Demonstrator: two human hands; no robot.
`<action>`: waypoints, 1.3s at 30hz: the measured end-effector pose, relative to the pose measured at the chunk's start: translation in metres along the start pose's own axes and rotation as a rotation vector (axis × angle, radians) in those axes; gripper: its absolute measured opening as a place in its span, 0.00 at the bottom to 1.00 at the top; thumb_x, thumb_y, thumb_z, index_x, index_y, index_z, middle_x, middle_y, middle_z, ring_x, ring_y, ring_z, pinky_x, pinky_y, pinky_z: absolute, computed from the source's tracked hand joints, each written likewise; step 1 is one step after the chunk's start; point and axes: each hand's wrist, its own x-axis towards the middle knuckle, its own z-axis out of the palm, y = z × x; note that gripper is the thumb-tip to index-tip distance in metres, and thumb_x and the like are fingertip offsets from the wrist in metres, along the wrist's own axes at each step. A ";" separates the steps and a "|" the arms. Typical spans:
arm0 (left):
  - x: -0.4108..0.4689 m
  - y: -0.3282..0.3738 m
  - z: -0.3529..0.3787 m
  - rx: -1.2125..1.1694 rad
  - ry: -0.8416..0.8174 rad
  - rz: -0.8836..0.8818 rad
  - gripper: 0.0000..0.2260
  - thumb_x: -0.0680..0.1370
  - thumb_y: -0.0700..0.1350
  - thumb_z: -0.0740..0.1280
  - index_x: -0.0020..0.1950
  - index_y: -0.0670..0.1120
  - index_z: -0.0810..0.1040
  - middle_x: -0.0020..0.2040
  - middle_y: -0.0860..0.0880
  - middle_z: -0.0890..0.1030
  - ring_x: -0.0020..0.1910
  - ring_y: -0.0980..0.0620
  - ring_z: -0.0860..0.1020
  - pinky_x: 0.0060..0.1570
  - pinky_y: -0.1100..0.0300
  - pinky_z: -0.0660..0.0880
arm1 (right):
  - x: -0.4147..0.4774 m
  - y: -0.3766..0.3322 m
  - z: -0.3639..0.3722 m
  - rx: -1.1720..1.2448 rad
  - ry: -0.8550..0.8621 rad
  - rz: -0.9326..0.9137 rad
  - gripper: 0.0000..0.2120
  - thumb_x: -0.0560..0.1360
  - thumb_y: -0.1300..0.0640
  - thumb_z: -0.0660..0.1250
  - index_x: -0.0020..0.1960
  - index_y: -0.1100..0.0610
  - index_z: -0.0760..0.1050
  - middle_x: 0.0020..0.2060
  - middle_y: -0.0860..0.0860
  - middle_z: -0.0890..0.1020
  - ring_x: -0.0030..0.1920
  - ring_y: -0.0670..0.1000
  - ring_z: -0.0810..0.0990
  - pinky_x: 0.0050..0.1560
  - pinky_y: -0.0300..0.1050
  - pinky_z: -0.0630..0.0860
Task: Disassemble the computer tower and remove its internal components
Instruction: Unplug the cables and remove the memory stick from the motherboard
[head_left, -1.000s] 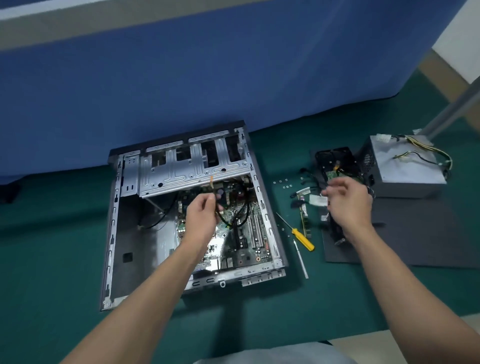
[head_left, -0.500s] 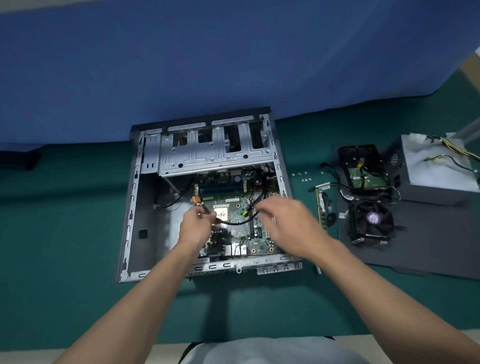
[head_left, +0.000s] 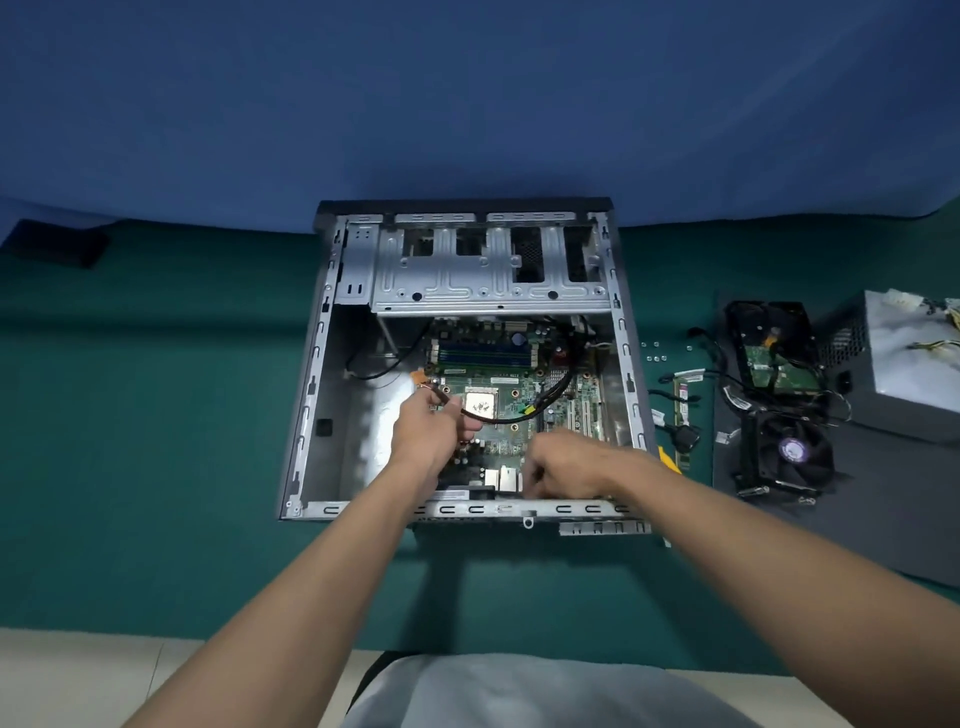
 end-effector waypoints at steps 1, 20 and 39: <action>0.001 0.000 0.000 -0.007 -0.001 -0.004 0.05 0.82 0.44 0.61 0.47 0.46 0.73 0.35 0.49 0.84 0.35 0.51 0.79 0.46 0.51 0.75 | 0.001 0.002 0.002 0.005 -0.055 0.042 0.08 0.78 0.59 0.65 0.45 0.62 0.79 0.48 0.52 0.83 0.45 0.49 0.83 0.50 0.41 0.79; -0.024 0.013 -0.010 -0.272 0.044 0.240 0.09 0.80 0.46 0.65 0.44 0.42 0.74 0.38 0.49 0.85 0.34 0.52 0.81 0.42 0.54 0.76 | 0.026 -0.043 0.003 -0.328 0.076 -0.014 0.18 0.83 0.57 0.49 0.49 0.64 0.75 0.37 0.56 0.76 0.31 0.50 0.72 0.27 0.39 0.68; -0.006 0.096 -0.060 0.076 -0.187 0.262 0.07 0.77 0.47 0.70 0.44 0.43 0.82 0.42 0.50 0.85 0.33 0.57 0.77 0.28 0.66 0.71 | -0.070 -0.093 -0.057 -0.036 0.310 -0.052 0.24 0.79 0.51 0.62 0.73 0.56 0.65 0.69 0.54 0.69 0.71 0.54 0.65 0.69 0.47 0.60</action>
